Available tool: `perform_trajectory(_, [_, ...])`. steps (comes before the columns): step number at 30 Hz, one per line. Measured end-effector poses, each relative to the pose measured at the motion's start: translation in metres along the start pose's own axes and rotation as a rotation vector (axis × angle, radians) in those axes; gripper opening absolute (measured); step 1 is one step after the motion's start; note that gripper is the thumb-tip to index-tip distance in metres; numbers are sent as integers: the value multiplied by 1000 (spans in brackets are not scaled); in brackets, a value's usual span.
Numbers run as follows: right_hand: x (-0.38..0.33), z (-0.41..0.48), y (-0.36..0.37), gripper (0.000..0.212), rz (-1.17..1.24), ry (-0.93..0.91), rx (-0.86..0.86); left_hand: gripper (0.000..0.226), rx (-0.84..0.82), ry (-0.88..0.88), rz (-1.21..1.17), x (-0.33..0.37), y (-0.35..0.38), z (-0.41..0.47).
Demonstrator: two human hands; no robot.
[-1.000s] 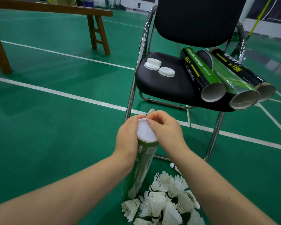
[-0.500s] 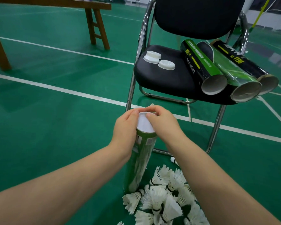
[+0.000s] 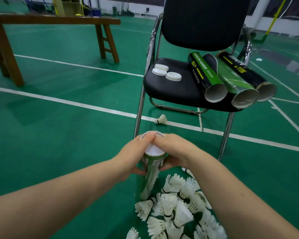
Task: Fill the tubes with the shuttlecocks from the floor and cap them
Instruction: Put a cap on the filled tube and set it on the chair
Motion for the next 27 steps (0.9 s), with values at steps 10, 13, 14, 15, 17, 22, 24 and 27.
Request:
perform_trajectory(10, [-30,-83,-19,54,-168,-411,-26,110,113,324,314,4,8,-64])
perform_trajectory(13, [-38,-105,-18,80,-226,-544,54,111,186,508,361,6,10,-87])
perform_trajectory(14, [-39,-110,-17,83,-207,-586,74,108,202,564,368,6,10,-93])
perform_trajectory(15, [-39,-114,-15,84,-175,-626,96,105,215,611,373,7,10,-98])
perform_trajectory(17, [-40,-120,-16,85,-121,-701,137,104,236,676,381,10,9,-105])
perform_trajectory(22, [-48,-121,-27,82,-66,-800,239,119,279,776,467,33,9,-105])
perform_trajectory(24, [-54,-119,-36,75,-61,-821,282,115,295,798,466,46,11,-103])
perform_trajectory(27, [-61,-111,-48,68,-62,-829,285,103,325,834,486,61,14,-97])
Point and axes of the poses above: each hand's wrist, its own z-axis towards the middle knuckle, its own y-axis out of the palm, x = y × z, the point moved 3 cm from there along z, towards the middle knuckle, and after that the axes turned 14 degrees about -y, right-handed, at the moved point
